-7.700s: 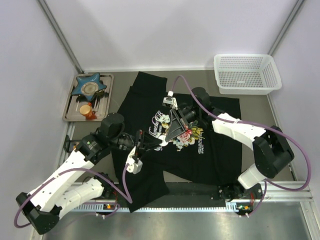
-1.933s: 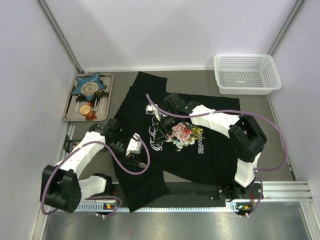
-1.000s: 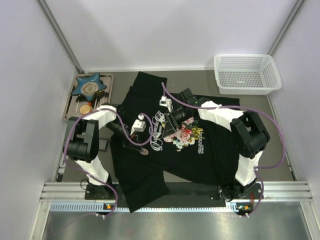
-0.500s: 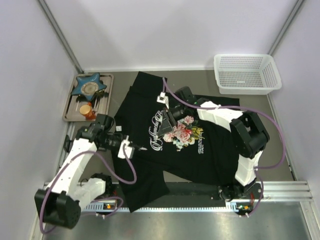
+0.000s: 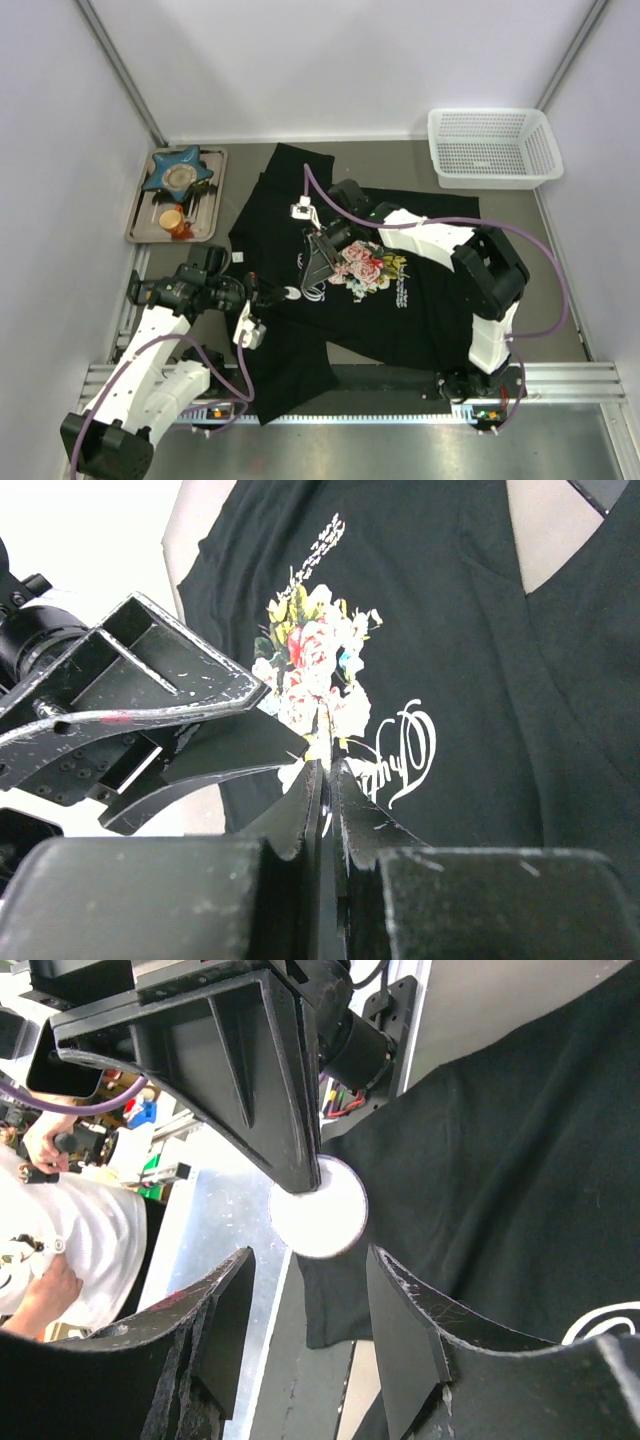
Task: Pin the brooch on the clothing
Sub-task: Open the brooch.
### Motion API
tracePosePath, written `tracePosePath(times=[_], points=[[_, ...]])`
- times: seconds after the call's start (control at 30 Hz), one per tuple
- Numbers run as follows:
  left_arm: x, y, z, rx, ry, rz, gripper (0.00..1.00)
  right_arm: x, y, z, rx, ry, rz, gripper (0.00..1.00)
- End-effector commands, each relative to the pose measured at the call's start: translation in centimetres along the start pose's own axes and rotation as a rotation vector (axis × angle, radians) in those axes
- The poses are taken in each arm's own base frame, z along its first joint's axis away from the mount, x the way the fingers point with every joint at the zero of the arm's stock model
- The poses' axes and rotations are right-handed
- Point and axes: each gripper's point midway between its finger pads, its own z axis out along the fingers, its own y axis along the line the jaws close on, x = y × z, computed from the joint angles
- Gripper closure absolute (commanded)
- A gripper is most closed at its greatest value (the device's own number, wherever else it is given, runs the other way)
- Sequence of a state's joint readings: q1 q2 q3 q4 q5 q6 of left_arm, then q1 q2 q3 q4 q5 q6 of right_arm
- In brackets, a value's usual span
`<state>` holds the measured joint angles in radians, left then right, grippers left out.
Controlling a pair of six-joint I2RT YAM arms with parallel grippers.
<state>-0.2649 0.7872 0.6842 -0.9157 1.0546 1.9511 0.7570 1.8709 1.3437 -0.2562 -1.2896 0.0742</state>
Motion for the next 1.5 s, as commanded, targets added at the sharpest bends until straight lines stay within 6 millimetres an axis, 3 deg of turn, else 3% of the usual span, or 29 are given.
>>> tracePosePath(times=[0.0,0.2,0.4,0.7,0.83,1.0,1.1,1.37,1.43,1.47], points=[[-0.8,1.3,0.1,-0.03,-0.03,0.189,1.0,-1.2,1.0,1.0,-0.069,0.006,-0.081,0.51],[-1.0,1.8,0.1,-0.041,-0.029,0.248,1.0,-0.3,0.5,1.3,-0.08,0.017,-0.052,0.51],[-1.2,2.0,0.0,-0.043,-0.032,0.281,1.0,-0.7,1.1,1.3,-0.121,0.019,-0.034,0.53],[-1.1,2.0,0.2,-0.037,-0.033,0.332,1.0,-1.5,2.0,1.2,-0.178,0.024,-0.015,0.68],[-0.9,1.9,0.3,-0.036,-0.023,0.351,1.0,-1.5,2.1,1.2,-0.189,0.028,0.006,0.81],[-0.5,1.7,0.3,-0.031,-0.006,0.353,1.0,-1.9,2.6,1.1,-0.203,0.029,0.013,0.88],[0.0,1.7,0.4,-0.026,0.011,0.356,1.0,-2.0,2.9,1.0,-0.211,0.031,0.023,1.0],[0.6,1.0,0.4,-0.021,0.038,0.37,1.0,-1.9,3.7,0.7,-0.212,0.033,0.052,1.0],[0.6,1.5,0.5,-0.041,0.039,0.395,1.0,-2.0,3.8,0.8,-0.226,0.042,0.095,0.79],[0.6,1.6,0.5,-0.047,0.038,0.404,1.0,-1.9,3.3,1.0,-0.228,0.046,0.113,0.72]])
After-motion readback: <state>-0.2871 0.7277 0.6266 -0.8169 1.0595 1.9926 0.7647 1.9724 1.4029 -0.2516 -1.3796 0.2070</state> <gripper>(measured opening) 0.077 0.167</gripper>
